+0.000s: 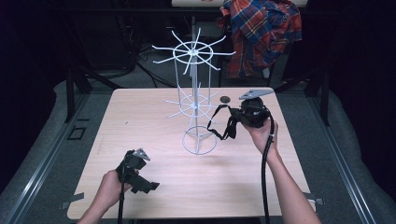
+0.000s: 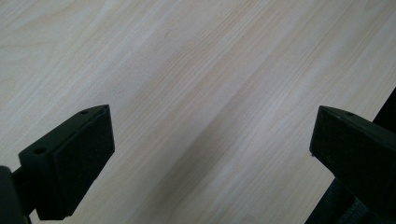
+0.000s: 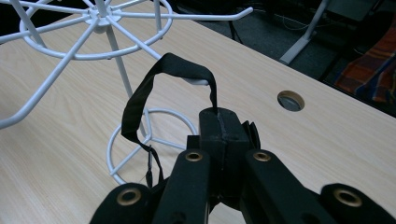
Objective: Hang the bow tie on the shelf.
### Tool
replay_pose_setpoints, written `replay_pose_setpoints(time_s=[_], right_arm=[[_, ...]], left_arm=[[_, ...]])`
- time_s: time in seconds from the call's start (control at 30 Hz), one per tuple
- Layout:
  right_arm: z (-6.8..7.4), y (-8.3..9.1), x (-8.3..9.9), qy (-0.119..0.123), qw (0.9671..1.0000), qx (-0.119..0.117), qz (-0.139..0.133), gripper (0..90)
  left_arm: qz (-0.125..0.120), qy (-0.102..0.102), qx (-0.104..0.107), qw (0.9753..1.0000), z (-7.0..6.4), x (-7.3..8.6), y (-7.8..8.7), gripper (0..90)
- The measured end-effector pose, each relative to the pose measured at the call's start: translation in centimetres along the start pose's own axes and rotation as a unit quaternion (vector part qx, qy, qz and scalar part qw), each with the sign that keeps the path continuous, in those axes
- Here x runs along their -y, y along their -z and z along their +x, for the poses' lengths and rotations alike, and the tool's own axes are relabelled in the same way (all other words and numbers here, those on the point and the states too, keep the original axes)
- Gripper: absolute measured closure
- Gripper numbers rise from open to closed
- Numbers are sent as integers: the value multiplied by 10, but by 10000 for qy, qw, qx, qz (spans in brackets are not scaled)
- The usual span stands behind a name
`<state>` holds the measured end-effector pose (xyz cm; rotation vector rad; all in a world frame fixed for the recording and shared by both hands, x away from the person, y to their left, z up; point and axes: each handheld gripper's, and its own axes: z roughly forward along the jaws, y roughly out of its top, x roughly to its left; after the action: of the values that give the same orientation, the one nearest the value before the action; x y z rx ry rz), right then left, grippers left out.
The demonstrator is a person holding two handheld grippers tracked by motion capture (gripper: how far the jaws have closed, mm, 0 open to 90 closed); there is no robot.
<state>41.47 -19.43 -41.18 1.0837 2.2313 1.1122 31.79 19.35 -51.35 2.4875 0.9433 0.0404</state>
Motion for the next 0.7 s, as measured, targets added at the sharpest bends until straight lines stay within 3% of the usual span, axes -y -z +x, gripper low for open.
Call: replay_pose_setpoints(time_s=[0.2,0.33,0.7], right_arm=[[5,-3,2,2,10000,-87,12,900],[12,-6,3,138,9997,-123,128,900],[29,-10,2,300,9990,-304,131,900]], left_arm=[[11,-14,-4,10000,-1,0,0,1],[10,-31,-1,10000,-1,0,-1,1],[16,-45,24,10000,-1,0,0,1]])
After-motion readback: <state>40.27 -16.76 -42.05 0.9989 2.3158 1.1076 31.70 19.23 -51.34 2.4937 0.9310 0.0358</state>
